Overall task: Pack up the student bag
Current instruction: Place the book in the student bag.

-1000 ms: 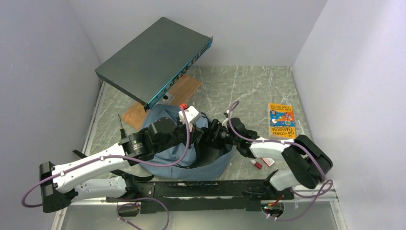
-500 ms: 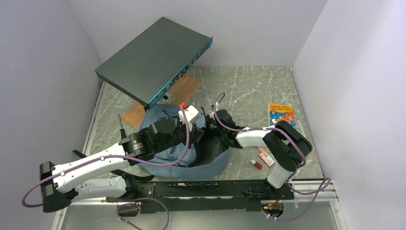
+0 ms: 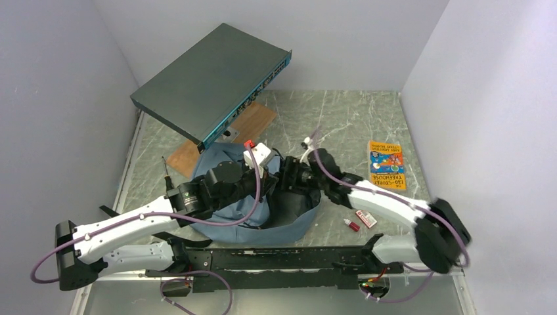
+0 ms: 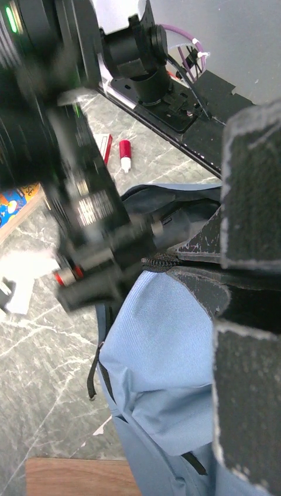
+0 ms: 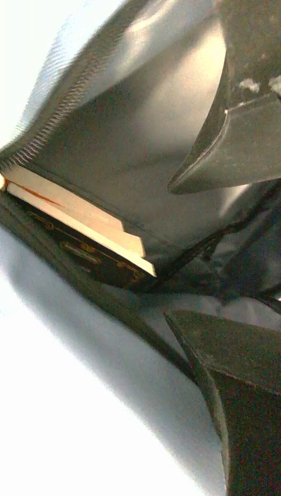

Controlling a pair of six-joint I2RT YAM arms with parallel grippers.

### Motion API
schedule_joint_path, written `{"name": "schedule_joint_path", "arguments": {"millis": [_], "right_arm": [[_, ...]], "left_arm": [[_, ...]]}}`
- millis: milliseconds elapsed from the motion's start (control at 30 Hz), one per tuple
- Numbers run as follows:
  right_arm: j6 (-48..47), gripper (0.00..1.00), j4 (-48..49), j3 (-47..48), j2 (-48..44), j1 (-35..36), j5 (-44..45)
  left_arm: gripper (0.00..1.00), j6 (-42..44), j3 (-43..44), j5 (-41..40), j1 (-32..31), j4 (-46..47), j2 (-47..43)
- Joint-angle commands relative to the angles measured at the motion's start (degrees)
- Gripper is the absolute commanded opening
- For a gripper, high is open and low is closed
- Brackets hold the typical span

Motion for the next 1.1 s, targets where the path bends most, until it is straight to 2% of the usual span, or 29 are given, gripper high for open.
{"name": "schedule_joint_path", "arguments": {"millis": [0, 100, 333, 433, 500, 667, 800, 933, 1067], "right_arm": [[-9.72, 0.77, -22.01, -0.42, -17.15, -0.32, 8.64], [-11.54, 0.79, -32.11, 1.54, -25.25, -0.8, 12.62], [-14.2, 0.85, -49.82, 8.0, -33.34, -3.56, 25.28], [-15.44, 0.87, -52.93, 8.73, -35.49, -9.47, 28.0], [-16.54, 0.91, -54.7, 8.84, -36.14, -17.24, 28.83], [-19.25, 0.97, -47.02, 5.24, -32.88, -39.64, 27.26], [-16.12, 0.95, -36.68, 1.86, -25.38, -56.32, 20.01], [-15.6, 0.93, -27.51, -1.42, -19.34, -67.76, 17.27], [-17.28, 0.94, -23.16, -1.84, -14.5, -72.84, 20.13]], "left_arm": [[0.0, -1.88, -0.05, -2.2, -0.06, 2.38, 1.23], [0.0, -2.59, -0.1, -0.84, 0.51, 2.51, 2.69], [0.0, -4.12, 0.54, 2.0, 2.03, -1.0, 5.52], [0.0, -4.53, 0.48, 3.26, 2.48, -2.07, 6.13], [0.0, -4.56, 0.44, 4.99, 2.67, -2.32, 6.6], [0.0, -4.94, 1.63, 10.25, 2.86, -3.44, 9.58], [0.0, -4.58, 3.59, 16.97, 2.79, -5.85, 12.33], [0.0, -4.46, 3.34, 20.68, 2.71, -6.57, 12.7], [0.0, -4.26, 2.59, 22.81, 2.69, -6.65, 12.21]]}}
